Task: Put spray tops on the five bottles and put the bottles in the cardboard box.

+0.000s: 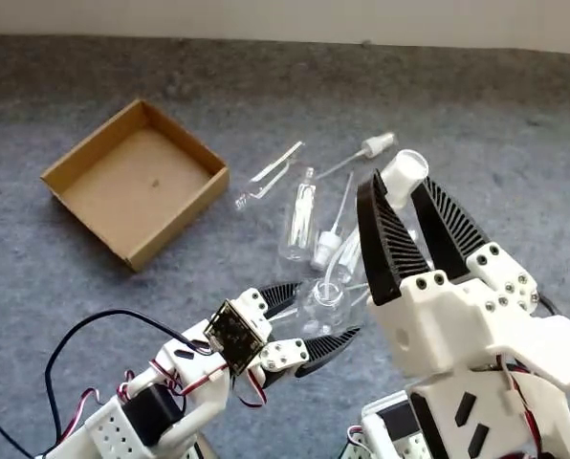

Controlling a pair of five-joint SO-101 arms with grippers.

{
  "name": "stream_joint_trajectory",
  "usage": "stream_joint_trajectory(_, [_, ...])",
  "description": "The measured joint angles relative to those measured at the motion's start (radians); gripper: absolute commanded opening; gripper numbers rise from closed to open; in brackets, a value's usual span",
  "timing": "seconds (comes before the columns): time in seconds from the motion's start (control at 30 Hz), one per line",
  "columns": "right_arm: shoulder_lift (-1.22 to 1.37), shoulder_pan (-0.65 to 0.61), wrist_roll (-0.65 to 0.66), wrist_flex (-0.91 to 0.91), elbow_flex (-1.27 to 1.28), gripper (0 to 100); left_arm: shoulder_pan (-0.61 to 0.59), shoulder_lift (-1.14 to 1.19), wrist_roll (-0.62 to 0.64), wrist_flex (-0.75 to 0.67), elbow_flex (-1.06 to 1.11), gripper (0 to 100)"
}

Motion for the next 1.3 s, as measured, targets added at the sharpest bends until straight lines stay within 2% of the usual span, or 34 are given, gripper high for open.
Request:
stream_joint_trajectory(0.57, [0.002,0.057,0.000,-0.123,0.144,0.5,0.000,0.000,0.000,0.002,0.000,19])
stream_joint_trajectory(1.1, [0.002,0.058,0.000,-0.121,0.187,0.5,-0.002,0.000,0.000,0.002,0.000,19])
stream_joint_trajectory(1.3, [0.002,0.060,0.000,-0.118,0.187,0.5,-0.048,0.000,0.000,0.002,0.000,19])
